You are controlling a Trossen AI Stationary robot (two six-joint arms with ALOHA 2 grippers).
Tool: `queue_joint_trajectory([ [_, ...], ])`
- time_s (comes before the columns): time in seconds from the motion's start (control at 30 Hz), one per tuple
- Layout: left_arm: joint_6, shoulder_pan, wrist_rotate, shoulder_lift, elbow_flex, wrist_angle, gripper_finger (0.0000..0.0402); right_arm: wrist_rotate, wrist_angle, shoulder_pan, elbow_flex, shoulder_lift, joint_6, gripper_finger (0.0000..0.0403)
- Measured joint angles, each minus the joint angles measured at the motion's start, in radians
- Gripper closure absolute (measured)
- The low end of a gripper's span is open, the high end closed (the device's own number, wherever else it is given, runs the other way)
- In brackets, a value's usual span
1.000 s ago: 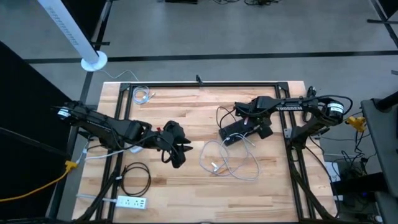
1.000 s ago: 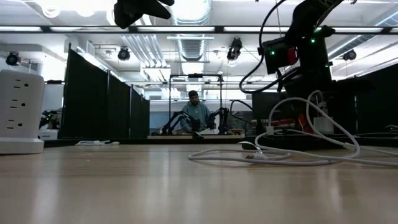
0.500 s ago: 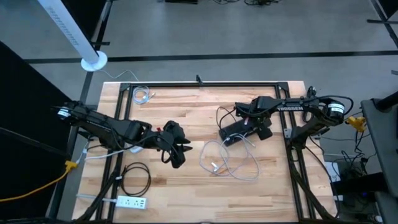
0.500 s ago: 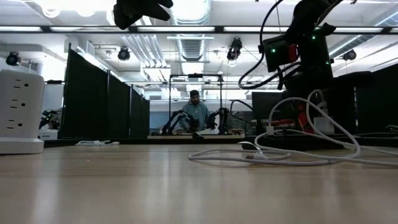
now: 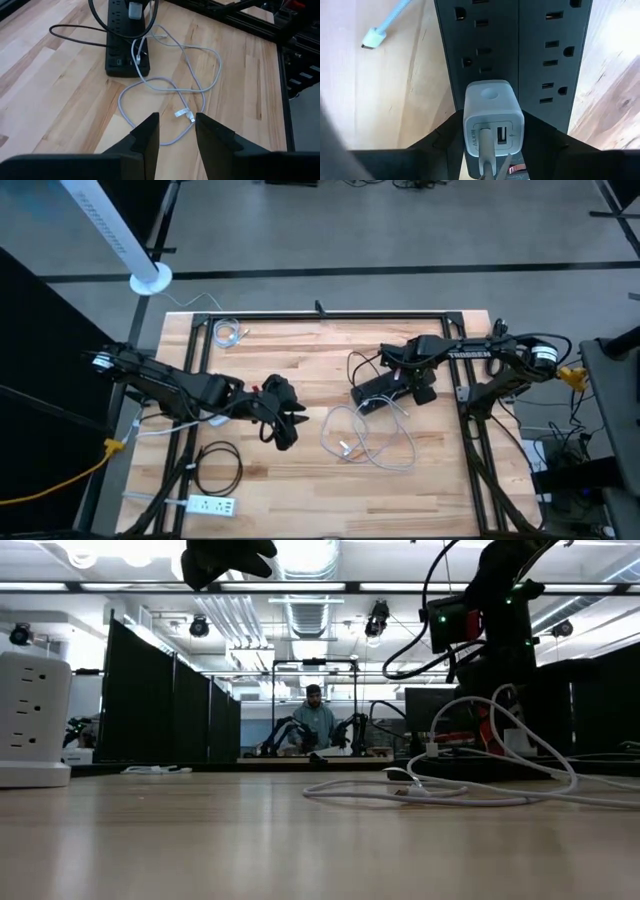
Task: Insert USB
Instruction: Insert the white charger adapter into the black outlet extension, then insert the white charger cable into the top white outlet extension
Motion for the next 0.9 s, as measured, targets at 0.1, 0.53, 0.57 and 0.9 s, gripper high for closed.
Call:
queue_joint_trajectory([
  [0.1, -0.001, 0.0, 0.0, 0.0, -0.003, -0.002, 0.03, 0.0, 0.002, 0.0, -0.003, -0.001, 0.008, 0.0258],
  [0.53, 0.029, 0.0, 0.0, -0.015, -0.003, 0.001, 0.03, 0.04, -0.147, 0.006, 0.084, -0.056, 0.021, 0.0135],
  [0.57, 0.03, 0.0, 0.001, -0.019, -0.003, 0.001, 0.03, 0.045, -0.168, 0.007, 0.094, -0.056, 0.021, 0.0118],
  [0.9, 0.034, -0.004, 0.009, -0.125, -0.003, -0.004, 0.03, 0.067, -0.44, 0.028, 0.344, -0.058, 0.086, 0.0077],
])
